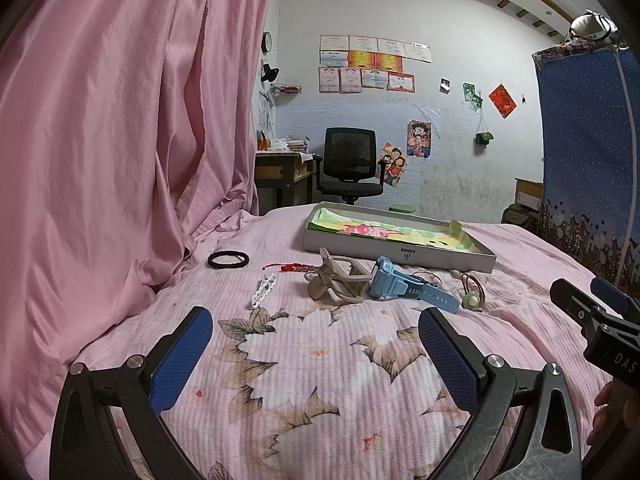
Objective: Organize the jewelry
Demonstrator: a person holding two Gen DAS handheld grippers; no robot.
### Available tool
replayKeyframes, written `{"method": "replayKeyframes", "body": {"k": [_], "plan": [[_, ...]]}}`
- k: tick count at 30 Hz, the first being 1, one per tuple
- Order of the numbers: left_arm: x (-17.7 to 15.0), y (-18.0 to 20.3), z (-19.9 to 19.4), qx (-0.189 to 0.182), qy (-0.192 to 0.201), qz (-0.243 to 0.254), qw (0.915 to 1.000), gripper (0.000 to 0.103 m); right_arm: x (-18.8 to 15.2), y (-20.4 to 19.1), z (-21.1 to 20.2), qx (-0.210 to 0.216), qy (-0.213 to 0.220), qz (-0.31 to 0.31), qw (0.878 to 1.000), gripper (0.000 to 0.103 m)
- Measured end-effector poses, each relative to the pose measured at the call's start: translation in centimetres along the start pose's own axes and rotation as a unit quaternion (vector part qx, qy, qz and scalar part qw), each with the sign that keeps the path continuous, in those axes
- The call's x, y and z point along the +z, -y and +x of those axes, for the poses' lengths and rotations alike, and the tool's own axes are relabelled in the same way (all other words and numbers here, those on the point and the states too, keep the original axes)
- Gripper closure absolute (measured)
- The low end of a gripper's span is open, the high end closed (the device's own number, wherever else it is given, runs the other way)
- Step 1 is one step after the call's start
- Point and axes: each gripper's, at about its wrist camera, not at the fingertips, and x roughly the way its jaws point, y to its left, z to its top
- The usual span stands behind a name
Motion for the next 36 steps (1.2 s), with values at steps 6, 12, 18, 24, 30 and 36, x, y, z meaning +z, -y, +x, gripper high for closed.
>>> {"method": "replayKeyframes", "body": {"k": [6, 12, 18, 24, 30, 36], "plan": [[0.00, -0.02, -0.01, 0.000, 0.000, -0.001, 1.0000, 0.000, 0.02, 0.07, -0.07, 0.000, 0.000, 0.000, 1.000, 0.001], [0.00, -0.01, 0.00, 0.000, 0.000, -0.001, 1.0000, 0.000, -0.05, 0.02, -0.01, 0.000, 0.001, 0.000, 1.000, 0.001], [0.00, -0.01, 0.00, 0.000, 0.000, -0.001, 1.0000, 0.000, -0.03, 0.01, -0.02, 0.000, 0.000, 0.000, 1.000, 0.001], [0.00, -0.05, 0.01, 0.000, -0.001, -0.001, 1.0000, 0.000, -0.02, 0.01, -0.04, 0.000, 0.000, 0.000, 1.000, 0.001], [0.00, 0.16, -0.45, 0.003, -0.005, -0.010, 0.9999, 0.000, -0.07, -0.04, -0.02, 0.000, 0.001, 0.000, 1.000, 0.001], [-0.63, 0.65, 0.32, 0.003, -0.004, -0.011, 0.9999, 0.000, -0.13, -0.04, -0.07, 0.000, 0.000, -0.001, 1.000, 0.001]]}}
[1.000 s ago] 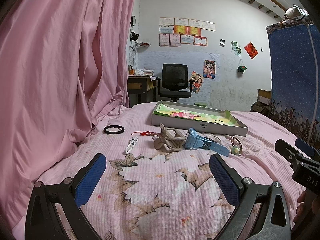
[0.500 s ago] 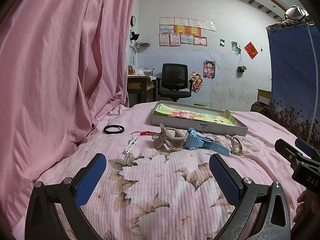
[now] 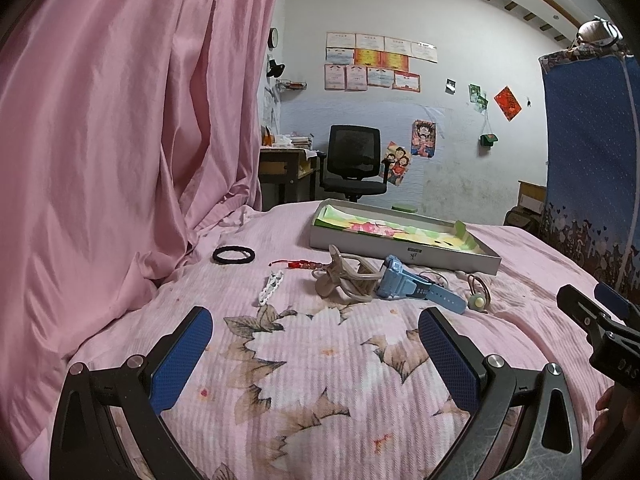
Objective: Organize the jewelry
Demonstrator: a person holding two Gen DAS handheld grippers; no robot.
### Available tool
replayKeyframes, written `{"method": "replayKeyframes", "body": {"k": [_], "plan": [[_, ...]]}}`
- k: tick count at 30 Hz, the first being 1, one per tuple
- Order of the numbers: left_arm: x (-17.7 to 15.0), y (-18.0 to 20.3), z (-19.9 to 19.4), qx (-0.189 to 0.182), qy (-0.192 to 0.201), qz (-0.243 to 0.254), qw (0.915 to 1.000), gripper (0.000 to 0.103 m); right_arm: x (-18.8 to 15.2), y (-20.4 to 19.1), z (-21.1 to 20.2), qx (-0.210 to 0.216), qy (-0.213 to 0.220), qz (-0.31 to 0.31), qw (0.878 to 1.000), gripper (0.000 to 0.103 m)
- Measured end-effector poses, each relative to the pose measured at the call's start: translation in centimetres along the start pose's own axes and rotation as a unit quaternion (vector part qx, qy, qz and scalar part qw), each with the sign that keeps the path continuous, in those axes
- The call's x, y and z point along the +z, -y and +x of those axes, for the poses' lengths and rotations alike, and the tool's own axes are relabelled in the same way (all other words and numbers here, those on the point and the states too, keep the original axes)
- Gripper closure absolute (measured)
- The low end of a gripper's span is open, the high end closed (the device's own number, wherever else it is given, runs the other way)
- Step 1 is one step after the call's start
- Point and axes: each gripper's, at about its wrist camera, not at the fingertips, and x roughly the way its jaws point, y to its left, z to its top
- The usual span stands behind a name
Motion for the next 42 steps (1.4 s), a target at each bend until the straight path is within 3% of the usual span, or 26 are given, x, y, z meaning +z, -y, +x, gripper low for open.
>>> {"method": "replayKeyframes", "body": {"k": [7, 13, 27, 31, 35, 42], "plan": [[0.6, -0.6, 0.6, -0.008, -0.011, 0.002, 0.9999, 0.000, 0.4, -0.2, 0.0, 0.003, -0.008, -0.001, 1.000, 0.001], [2.2, -1.0, 2.5, -0.032, -0.043, 0.019, 0.9984, 0.000, 1.6, 0.2, 1.1, 0.002, -0.033, -0.002, 0.999, 0.001], [6.3, 0.0, 9.6, -0.081, -0.114, 0.041, 0.9893, 0.001, 4.6, 0.3, 8.3, 0.041, -0.125, -0.028, 0.991, 0.001], [6.4, 0.1, 12.0, -0.105, -0.140, 0.038, 0.9838, 0.016, 4.5, 0.2, 10.1, 0.040, -0.136, -0.023, 0.990, 0.002], [6.4, -0.1, 13.9, -0.123, -0.167, 0.025, 0.9779, 0.034, 4.0, 0.2, 12.5, 0.042, -0.164, -0.020, 0.985, 0.019], [5.8, -0.8, 16.2, -0.146, -0.204, -0.007, 0.9681, 0.057, 2.5, -0.3, 15.8, 0.049, -0.212, -0.019, 0.976, 0.036]]}}
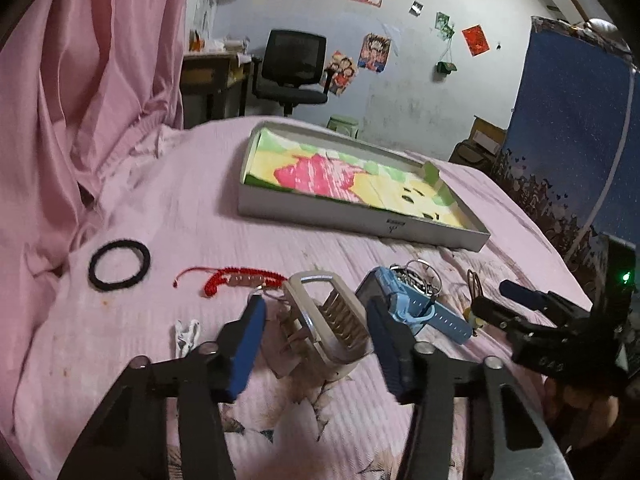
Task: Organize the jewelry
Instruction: 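Grasp the grey claw clip with the left tool while the right tool grasps the green-bead hair tie, then carry both items into the Pooh tray and open both tools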
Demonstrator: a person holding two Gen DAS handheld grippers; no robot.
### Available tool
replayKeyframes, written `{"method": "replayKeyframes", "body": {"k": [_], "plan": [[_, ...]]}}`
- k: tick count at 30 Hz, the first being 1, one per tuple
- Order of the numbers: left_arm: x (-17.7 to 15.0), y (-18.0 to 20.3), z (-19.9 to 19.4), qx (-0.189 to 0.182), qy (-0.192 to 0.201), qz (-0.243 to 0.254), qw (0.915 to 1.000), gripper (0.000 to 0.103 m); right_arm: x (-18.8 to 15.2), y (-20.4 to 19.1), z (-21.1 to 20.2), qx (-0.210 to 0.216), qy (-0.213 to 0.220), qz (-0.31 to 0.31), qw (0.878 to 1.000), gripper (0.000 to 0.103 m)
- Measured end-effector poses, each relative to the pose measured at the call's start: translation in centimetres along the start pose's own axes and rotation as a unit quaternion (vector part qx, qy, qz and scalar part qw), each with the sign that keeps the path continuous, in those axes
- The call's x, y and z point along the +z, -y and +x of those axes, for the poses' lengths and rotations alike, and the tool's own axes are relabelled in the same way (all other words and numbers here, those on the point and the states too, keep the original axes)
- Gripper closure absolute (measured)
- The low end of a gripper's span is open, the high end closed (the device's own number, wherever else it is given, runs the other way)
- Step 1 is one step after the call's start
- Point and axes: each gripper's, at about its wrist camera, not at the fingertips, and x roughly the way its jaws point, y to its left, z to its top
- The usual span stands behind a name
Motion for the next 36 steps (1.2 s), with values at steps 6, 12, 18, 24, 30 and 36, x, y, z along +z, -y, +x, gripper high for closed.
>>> {"method": "replayKeyframes", "body": {"k": [6, 12, 18, 24, 30, 36], "plan": [[-0.2, -0.4, 1.0, 0.010, -0.029, -0.015, 0.9994, 0.060, -0.8, -0.1, 1.6, -0.007, -0.027, 0.004, 1.000, 0.037], [-0.1, -0.7, 1.4, 0.014, -0.046, -0.031, 0.9984, 0.061, -1.2, 0.3, 2.8, -0.011, -0.050, 0.015, 0.999, 0.037], [-0.6, -0.2, 1.1, 0.019, -0.054, -0.021, 0.9982, 0.079, -1.7, 1.1, 3.6, 0.005, -0.066, 0.037, 0.997, 0.041], [-1.0, 0.0, -0.1, 0.025, -0.036, -0.011, 0.9990, 0.084, -2.0, 0.9, 3.4, 0.018, -0.058, 0.034, 0.998, 0.069], [-1.3, 0.1, -2.2, 0.034, -0.018, -0.008, 0.9992, 0.084, -1.9, 0.9, 2.4, 0.036, -0.033, 0.033, 0.998, 0.082], [0.4, 0.9, -4.2, 0.024, 0.009, -0.006, 0.9997, 0.084, -1.5, 1.4, 0.1, 0.050, 0.016, 0.041, 0.998, 0.082]]}}
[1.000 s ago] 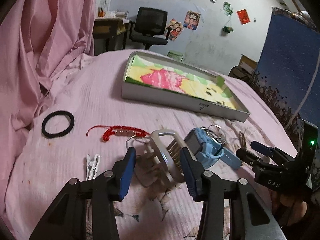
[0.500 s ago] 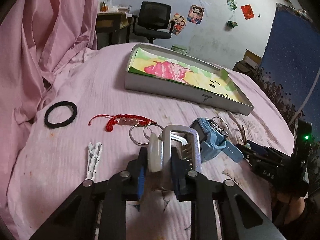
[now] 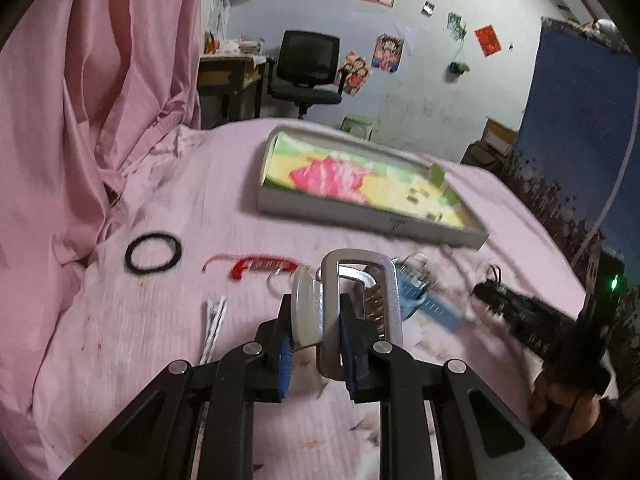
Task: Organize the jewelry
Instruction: 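Carry both items into the Pooh tray and open both tools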
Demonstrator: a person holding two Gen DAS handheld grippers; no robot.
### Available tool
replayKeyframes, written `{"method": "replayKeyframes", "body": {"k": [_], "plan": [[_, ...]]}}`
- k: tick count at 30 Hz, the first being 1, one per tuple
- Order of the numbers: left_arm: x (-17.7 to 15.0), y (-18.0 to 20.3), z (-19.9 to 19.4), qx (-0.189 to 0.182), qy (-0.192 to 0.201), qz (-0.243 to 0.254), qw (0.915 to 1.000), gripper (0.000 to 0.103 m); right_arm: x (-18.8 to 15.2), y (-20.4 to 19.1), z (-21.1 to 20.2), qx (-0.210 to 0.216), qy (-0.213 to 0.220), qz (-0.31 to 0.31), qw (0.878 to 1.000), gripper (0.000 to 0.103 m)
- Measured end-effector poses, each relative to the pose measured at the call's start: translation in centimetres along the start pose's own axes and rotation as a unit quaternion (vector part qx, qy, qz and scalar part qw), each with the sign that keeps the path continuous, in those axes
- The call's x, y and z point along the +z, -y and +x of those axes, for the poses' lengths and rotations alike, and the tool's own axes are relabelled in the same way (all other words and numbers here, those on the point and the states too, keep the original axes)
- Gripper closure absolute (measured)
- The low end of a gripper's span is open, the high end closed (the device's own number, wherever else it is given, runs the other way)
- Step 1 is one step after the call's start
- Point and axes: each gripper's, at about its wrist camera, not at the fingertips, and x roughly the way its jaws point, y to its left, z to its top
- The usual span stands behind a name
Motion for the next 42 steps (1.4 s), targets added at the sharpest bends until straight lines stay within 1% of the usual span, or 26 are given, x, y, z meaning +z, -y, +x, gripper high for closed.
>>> {"method": "replayKeyframes", "body": {"k": [3, 6, 10, 12, 13, 14, 16, 19, 24, 27, 30, 35, 38, 42], "plan": [[1.4, 0.5, 0.0, -0.012, 0.010, -0.003, 0.9999, 0.084, 0.4, -0.3, -1.0, 0.004, 0.016, -0.005, 1.000, 0.082], [3.2, 1.1, 0.3, -0.016, 0.014, 0.004, 0.9998, 0.084, 1.0, -0.7, -1.5, 0.010, 0.022, -0.014, 1.000, 0.082], [7.3, 1.8, 1.7, -0.016, 0.019, 0.023, 0.9994, 0.084, 3.1, -1.3, -1.6, 0.015, 0.025, -0.035, 0.999, 0.082], [9.1, 1.8, 2.8, -0.019, 0.021, 0.026, 0.9993, 0.084, 5.6, -2.0, -1.2, 0.016, 0.026, -0.060, 0.998, 0.082], [10.1, 1.9, 3.5, -0.020, 0.021, 0.027, 0.9992, 0.084, 6.2, -2.2, -1.2, 0.017, 0.028, -0.067, 0.997, 0.082], [10.5, 1.8, 4.1, -0.021, 0.020, 0.027, 0.9992, 0.084, 7.5, -2.5, -0.8, 0.019, 0.028, -0.077, 0.996, 0.082], [12.1, 1.3, 6.0, -0.026, 0.015, 0.020, 0.9993, 0.084, 9.6, -3.0, -0.1, 0.022, 0.026, -0.088, 0.996, 0.082], [13.4, 0.2, 8.6, -0.034, 0.003, 0.007, 0.9994, 0.084, 12.7, -4.1, 2.1, 0.024, 0.023, -0.101, 0.994, 0.082], [14.2, -1.7, 12.6, -0.029, -0.026, -0.008, 0.9992, 0.084, 14.9, -5.3, 6.4, 0.027, 0.010, -0.114, 0.993, 0.082], [14.4, -2.9, 15.0, -0.025, -0.052, -0.021, 0.9981, 0.084, 15.3, -5.7, 9.1, 0.033, -0.005, -0.112, 0.993, 0.082], [14.4, -3.8, 16.8, -0.023, -0.071, -0.027, 0.9968, 0.084, 15.1, -6.2, 11.4, 0.039, -0.019, -0.112, 0.993, 0.082], [14.1, -4.6, 18.5, -0.019, -0.087, -0.019, 0.9958, 0.084, 14.1, -6.4, 14.2, 0.041, -0.050, -0.107, 0.992, 0.082], [13.8, -4.9, 19.1, -0.023, -0.094, -0.018, 0.9951, 0.084, 13.4, -6.0, 15.1, 0.037, -0.066, -0.109, 0.991, 0.082], [13.3, -4.4, 19.4, -0.022, -0.097, 0.000, 0.9950, 0.084, 12.9, -5.7, 15.6, 0.035, -0.073, -0.100, 0.992, 0.081]]}}
